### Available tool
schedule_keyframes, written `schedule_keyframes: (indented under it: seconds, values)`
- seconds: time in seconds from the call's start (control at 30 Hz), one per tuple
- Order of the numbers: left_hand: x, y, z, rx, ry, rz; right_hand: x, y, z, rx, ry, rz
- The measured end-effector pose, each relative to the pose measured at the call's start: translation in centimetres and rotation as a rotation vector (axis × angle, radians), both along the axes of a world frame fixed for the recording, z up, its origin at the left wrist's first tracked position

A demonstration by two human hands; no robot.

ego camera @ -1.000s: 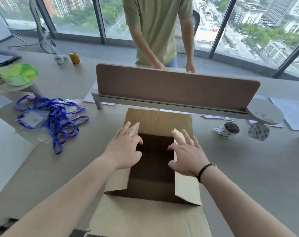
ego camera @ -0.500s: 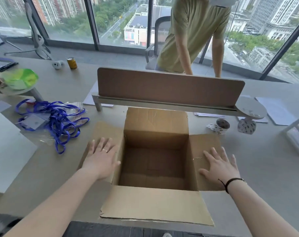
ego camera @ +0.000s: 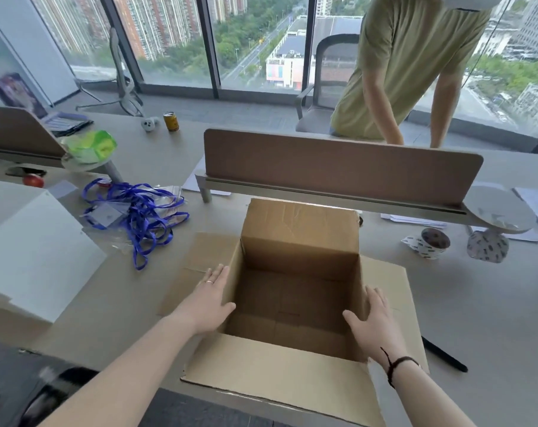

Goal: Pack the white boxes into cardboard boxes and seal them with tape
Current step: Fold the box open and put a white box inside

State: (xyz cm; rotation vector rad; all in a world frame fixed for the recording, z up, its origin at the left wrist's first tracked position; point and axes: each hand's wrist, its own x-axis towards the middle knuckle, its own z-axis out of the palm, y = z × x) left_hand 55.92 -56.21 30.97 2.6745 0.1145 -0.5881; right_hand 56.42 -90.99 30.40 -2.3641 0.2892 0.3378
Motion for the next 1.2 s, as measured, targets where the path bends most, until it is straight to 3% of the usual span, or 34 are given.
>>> schedule_keyframes:
  seconds: [0.33,0.57,0.7,0.9,1.2]
  values:
    - [-3.1,-2.2,3.5,-0.178,-0.276,0.245,2.0,7.1,3.1,0.227,-0.004,0.250]
    - [-6.9,1.8,4.5,-0.284,-0.308,0.539,1.2,13.6,3.7,0.287,0.097,0.447]
    - [-7.9,4.6,5.0,-0.360,-0.415,0.692,0.8,17.4,4.8,0.266,0.102,0.526]
    - [-9.2,11.4,5.3,-0.443,-0.478,0.761,0.3,24.7,6.4,0.216,0.060,0.574]
    - [-11.8,28.6,7.0,-0.543,-0.599,0.858,-2.9,42.1,7.4,0.264,0.141,0.582]
